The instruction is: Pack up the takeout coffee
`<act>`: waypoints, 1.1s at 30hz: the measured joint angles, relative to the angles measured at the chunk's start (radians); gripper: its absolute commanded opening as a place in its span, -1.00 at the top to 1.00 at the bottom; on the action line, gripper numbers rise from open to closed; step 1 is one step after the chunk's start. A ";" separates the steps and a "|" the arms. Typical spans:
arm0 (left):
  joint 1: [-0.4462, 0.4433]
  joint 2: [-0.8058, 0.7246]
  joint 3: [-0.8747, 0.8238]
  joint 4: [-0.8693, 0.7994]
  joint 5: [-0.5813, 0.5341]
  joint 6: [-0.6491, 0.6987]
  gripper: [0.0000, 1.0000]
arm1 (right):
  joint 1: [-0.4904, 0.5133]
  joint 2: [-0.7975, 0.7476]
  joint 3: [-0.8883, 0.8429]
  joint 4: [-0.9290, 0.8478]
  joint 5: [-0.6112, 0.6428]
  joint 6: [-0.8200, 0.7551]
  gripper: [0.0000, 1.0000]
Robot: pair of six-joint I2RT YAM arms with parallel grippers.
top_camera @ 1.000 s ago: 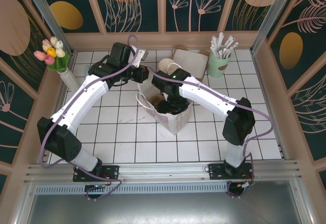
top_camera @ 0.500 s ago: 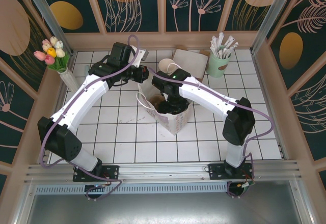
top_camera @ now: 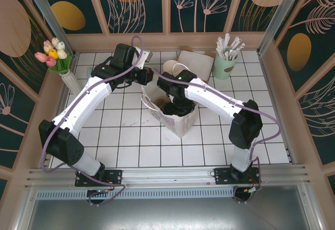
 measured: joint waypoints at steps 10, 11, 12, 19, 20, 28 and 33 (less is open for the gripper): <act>0.000 0.000 0.000 0.000 0.000 0.000 1.00 | -0.005 -0.001 -0.008 0.008 0.024 -0.001 -0.11; 0.000 0.000 0.000 0.000 0.000 0.000 1.00 | -0.005 -0.002 -0.008 0.009 0.024 -0.001 -0.11; 0.000 0.000 0.000 0.000 0.000 0.000 1.00 | -0.005 -0.002 -0.008 0.009 0.025 -0.001 -0.11; 0.000 0.005 0.000 0.000 0.000 0.000 1.00 | -0.006 -0.002 -0.008 0.010 0.026 -0.001 -0.12; 0.000 0.006 0.000 0.000 0.000 0.000 1.00 | -0.006 -0.002 -0.008 0.010 0.026 -0.001 -0.11; 0.000 0.006 0.000 0.001 0.000 0.000 1.00 | -0.010 -0.002 -0.008 0.011 0.033 -0.002 -0.11; 0.000 0.006 0.000 0.000 0.000 0.000 1.00 | -0.015 -0.002 -0.008 0.026 0.039 -0.002 -0.10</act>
